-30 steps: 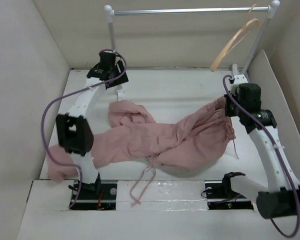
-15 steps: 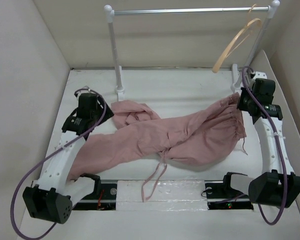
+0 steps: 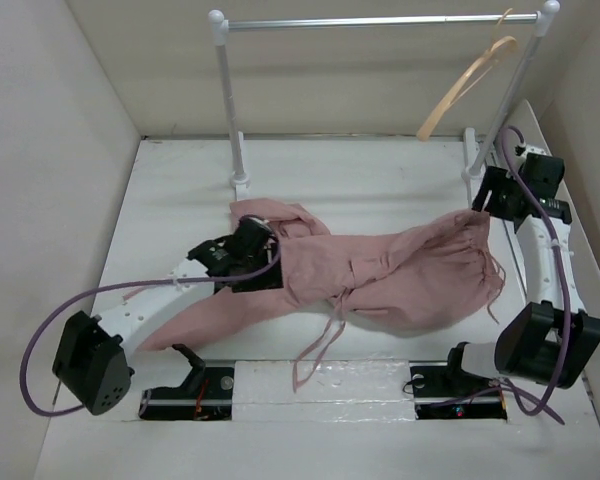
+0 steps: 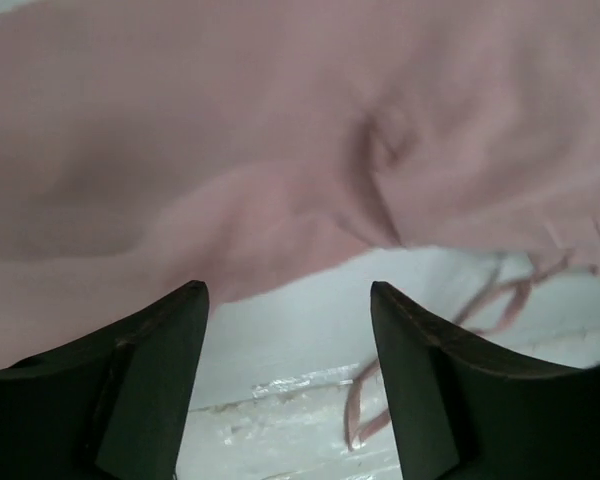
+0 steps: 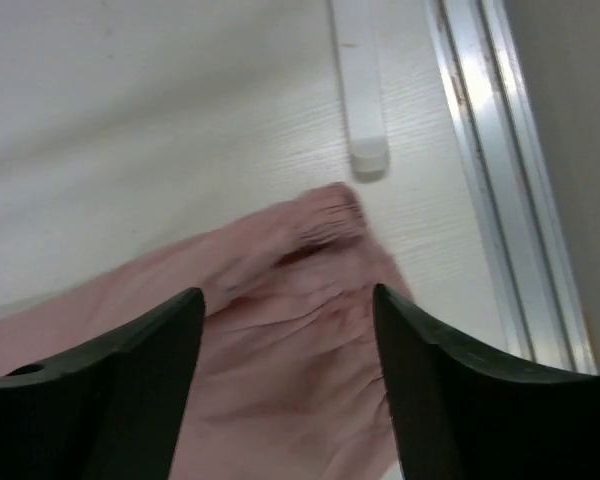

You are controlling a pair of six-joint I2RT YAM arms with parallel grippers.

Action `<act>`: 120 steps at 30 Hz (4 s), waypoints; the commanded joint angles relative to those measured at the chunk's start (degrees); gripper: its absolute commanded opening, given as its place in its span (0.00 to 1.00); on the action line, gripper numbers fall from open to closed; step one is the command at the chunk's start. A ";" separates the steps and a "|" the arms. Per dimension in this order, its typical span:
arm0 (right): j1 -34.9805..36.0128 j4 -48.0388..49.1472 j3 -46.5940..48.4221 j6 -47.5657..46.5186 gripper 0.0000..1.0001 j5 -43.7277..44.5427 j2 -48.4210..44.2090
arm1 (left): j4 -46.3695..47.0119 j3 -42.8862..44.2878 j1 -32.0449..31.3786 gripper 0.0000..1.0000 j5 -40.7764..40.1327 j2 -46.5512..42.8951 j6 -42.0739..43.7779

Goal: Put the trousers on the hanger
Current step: Flatten out the trousers at the center of the board.

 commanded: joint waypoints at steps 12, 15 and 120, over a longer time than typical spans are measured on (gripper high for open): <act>37.49 -2.49 -21.12 -6.68 0.00 -10.45 -28.09 | -5.07 -9.96 -7.39 0.68 -11.84 -20.37 -33.68; 44.88 -4.07 -24.40 -5.54 0.12 -7.64 -30.12 | -10.78 -12.25 -3.61 0.66 -14.58 -29.96 -40.83; 19.95 -4.63 -33.99 9.76 0.96 -1.74 -31.28 | 0.93 15.58 5.80 0.00 -25.21 -2.01 -3.24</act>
